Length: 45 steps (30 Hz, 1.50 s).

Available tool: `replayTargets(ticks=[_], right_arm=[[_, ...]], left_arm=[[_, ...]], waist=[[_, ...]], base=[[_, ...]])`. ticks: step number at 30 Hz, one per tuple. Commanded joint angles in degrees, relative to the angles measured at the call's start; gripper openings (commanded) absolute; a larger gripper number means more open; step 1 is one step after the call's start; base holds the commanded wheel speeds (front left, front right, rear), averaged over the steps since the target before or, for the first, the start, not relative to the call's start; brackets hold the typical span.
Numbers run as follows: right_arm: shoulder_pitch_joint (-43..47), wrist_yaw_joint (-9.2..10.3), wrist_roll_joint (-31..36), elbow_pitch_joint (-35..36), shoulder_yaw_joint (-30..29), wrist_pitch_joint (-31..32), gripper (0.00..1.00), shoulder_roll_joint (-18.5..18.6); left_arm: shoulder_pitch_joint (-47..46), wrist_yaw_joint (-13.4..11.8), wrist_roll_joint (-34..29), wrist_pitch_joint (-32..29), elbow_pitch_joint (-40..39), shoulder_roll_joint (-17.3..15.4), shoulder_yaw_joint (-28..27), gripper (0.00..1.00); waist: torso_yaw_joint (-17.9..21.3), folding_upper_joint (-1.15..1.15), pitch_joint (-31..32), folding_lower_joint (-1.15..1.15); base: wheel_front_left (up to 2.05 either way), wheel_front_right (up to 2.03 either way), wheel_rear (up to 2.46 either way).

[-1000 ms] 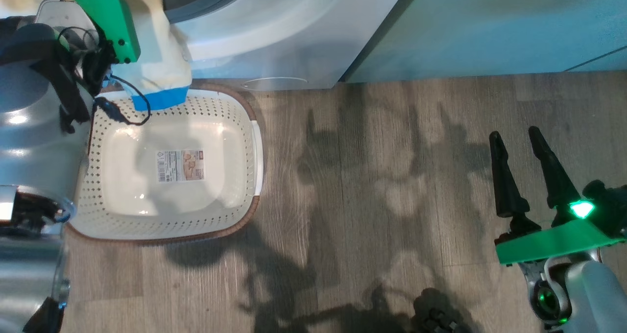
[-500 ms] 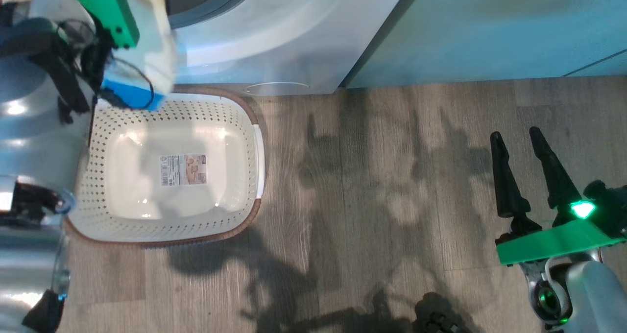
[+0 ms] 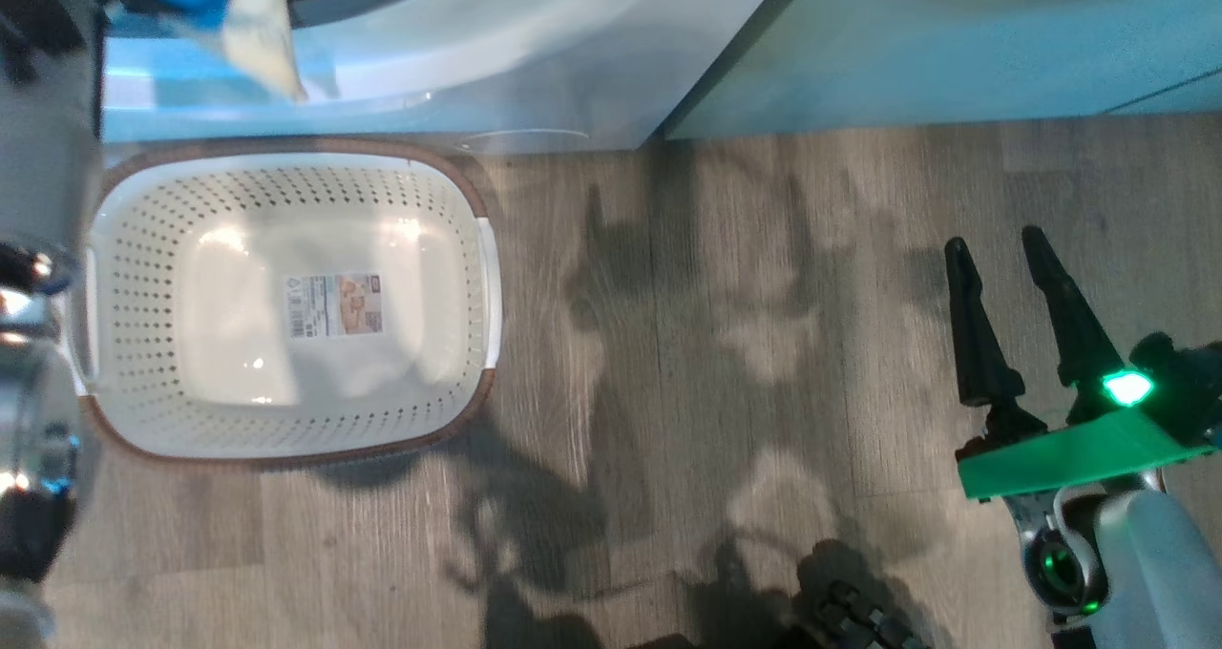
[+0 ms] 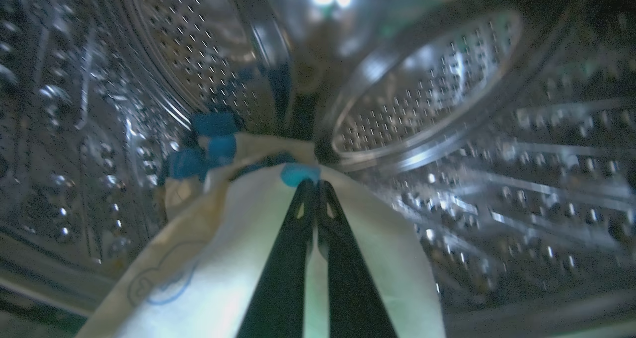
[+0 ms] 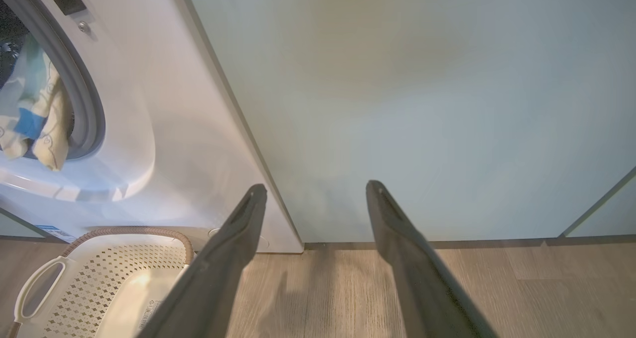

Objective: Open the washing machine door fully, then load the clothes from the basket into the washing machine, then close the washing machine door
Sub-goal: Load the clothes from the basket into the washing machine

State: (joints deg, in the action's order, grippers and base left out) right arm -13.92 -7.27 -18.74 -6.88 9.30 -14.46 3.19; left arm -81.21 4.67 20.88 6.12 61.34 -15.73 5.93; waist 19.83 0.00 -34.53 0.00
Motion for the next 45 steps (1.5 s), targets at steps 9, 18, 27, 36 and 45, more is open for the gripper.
replayTargets(ticks=[9, 18, 27, 36, 45], right_arm=[[-2.7, -0.22, -0.68, 2.02, 2.1, -0.54, 1.0, -0.16], [-4.22, -0.22, -1.5, 2.27, 2.71, -0.54, 1.0, -0.29], [-5.78, -0.22, -2.66, 2.49, 3.91, -0.54, 1.0, -0.3], [-5.96, -0.22, -3.0, 2.47, 4.09, -0.54, 1.0, -0.31], [-6.93, -0.22, -3.58, 2.35, 4.66, -0.54, 1.0, -0.31]], left_arm=[[-11.91, -2.51, -1.85, 6.26, 1.89, -4.18, 0.69, 0.0], [-16.94, -3.09, -3.32, 8.78, 0.99, -5.61, 1.19, 0.0], [-16.76, -4.05, -4.83, 8.86, -10.05, -6.28, -1.98, 0.0], [-14.37, -3.28, -7.02, 8.87, -17.64, -6.05, -5.91, 0.0], [-13.56, -1.59, -9.89, 8.87, -23.78, -5.29, -10.62, 0.0]], waist=[[2.62, 0.0, -5.11, 0.0], [4.03, 0.0, -8.87, 0.0], [5.28, 0.0, -11.79, 0.0], [5.87, 0.0, -12.95, 0.0], [6.14, 0.0, -13.7, 0.0]], base=[[0.0, 0.0, 0.0], [0.0, 0.0, 0.0], [0.0, 0.0, 0.0], [0.0, 0.0, 0.0], [0.0, 0.0, 0.0]])
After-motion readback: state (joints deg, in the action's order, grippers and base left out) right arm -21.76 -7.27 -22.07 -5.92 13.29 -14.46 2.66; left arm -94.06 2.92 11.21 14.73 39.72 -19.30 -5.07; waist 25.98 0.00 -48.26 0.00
